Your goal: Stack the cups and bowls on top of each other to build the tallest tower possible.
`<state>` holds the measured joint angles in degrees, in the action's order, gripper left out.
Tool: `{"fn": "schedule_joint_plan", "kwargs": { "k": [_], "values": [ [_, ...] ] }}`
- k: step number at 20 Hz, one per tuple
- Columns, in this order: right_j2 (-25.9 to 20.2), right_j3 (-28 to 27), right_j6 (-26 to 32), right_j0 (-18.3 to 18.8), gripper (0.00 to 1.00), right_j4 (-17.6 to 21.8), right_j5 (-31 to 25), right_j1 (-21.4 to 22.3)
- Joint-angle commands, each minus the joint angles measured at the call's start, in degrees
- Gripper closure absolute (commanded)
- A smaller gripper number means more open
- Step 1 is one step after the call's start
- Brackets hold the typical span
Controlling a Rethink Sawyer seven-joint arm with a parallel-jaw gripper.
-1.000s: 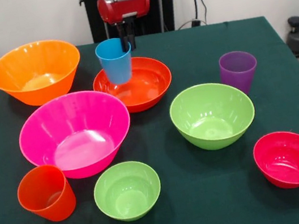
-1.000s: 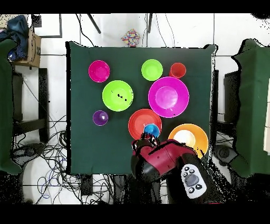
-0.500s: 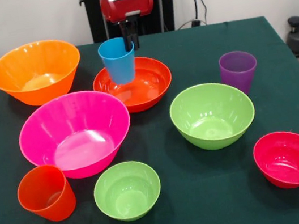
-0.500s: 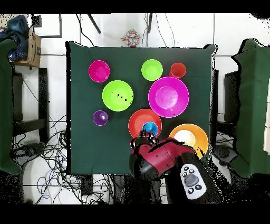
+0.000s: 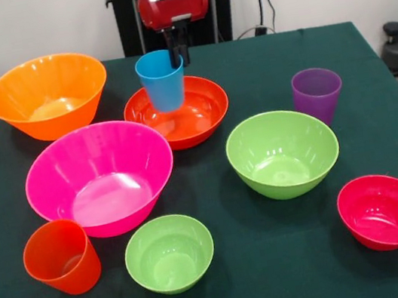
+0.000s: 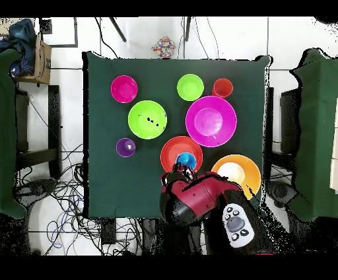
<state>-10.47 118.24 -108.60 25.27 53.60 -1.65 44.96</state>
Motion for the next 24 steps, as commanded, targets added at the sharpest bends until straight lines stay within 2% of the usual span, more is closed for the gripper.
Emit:
{"fn": "schedule_joint_plan", "kwargs": {
  "k": [1,19,24],
  "values": [
    [-0.5,-3.1,-4.5,-3.3,1.00,0.1,0.3,-4.2],
    [4.1,-5.9,-5.3,-7.0,1.00,0.1,3.6,-7.7],
    [3.8,-5.9,-4.8,-6.7,1.00,-0.2,3.3,-7.7]
  ]
}}
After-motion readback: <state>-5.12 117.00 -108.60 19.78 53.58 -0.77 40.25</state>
